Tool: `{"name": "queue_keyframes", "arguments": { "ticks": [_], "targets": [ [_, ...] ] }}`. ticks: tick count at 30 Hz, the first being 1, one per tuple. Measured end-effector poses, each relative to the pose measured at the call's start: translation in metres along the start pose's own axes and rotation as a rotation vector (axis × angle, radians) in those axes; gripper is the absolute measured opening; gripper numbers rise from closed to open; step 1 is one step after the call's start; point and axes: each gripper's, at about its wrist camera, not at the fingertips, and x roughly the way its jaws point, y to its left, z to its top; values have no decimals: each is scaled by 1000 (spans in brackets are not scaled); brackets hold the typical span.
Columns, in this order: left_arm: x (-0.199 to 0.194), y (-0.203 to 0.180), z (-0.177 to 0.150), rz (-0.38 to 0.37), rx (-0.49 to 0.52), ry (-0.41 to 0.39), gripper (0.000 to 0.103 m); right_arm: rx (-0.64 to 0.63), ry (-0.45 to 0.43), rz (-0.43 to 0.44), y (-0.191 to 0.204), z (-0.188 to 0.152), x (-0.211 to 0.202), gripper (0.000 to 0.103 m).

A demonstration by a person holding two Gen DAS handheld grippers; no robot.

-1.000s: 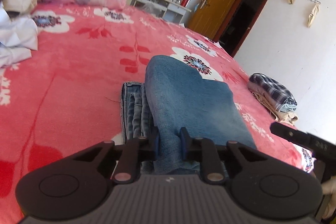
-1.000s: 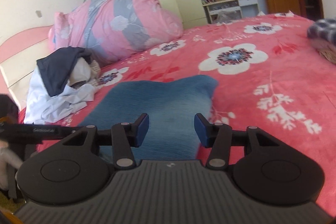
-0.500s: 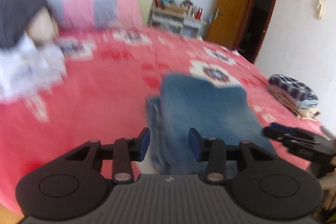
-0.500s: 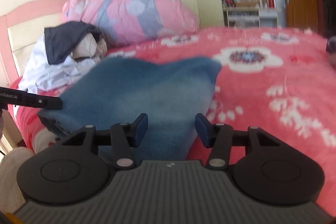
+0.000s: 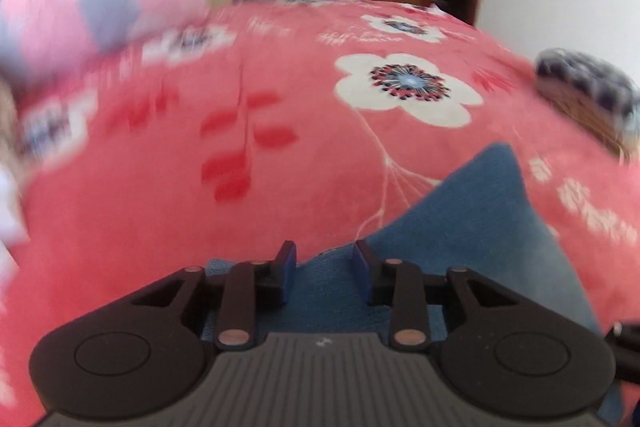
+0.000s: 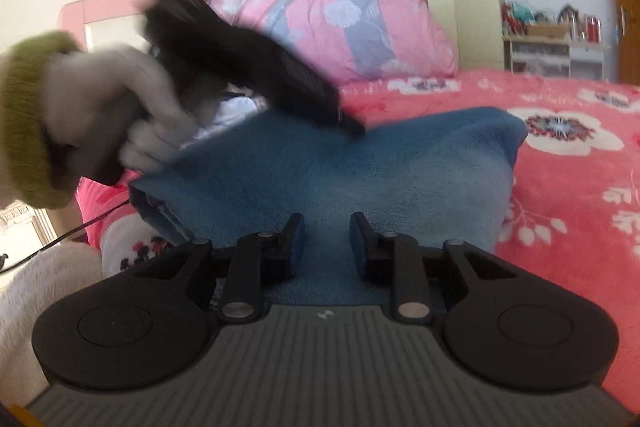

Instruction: Fold clothes

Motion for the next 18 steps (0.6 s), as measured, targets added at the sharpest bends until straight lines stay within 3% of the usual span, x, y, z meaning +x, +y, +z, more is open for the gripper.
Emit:
{"name": "queue_keyframes", "arguments": {
  "ticks": [2,5,7,9,11,13,15,17,18],
  "targets": [
    [-6,1,6,19,-16,1,32,8,1,8,-1,2,1,24],
    [-28,-23,19,60,101,-51,31,20,-16,17,-3,0,-1,24],
    [-40,-41,35,-13,164,-91,33,21,-22,17,-2,-1,-2,24],
    [-37,-68,47,-130,222,-81,33,17,-27,15,-1,-1,-2,24],
    [-17,-95,50,-224,272,-5,34,16,-30,14,-1,-2,-2,24],
    [13,-111,49,-246,297,84,33,20,-31,17,-2,-3,-1,24],
    [42,-111,48,-214,284,136,31,27,-33,19,-3,-4,-2,24],
    [64,-96,48,-216,202,172,46,35,-35,21,-4,-5,-3,24],
    [74,-89,48,-219,163,189,49,41,-35,23,-5,-5,-3,24]
  ]
}}
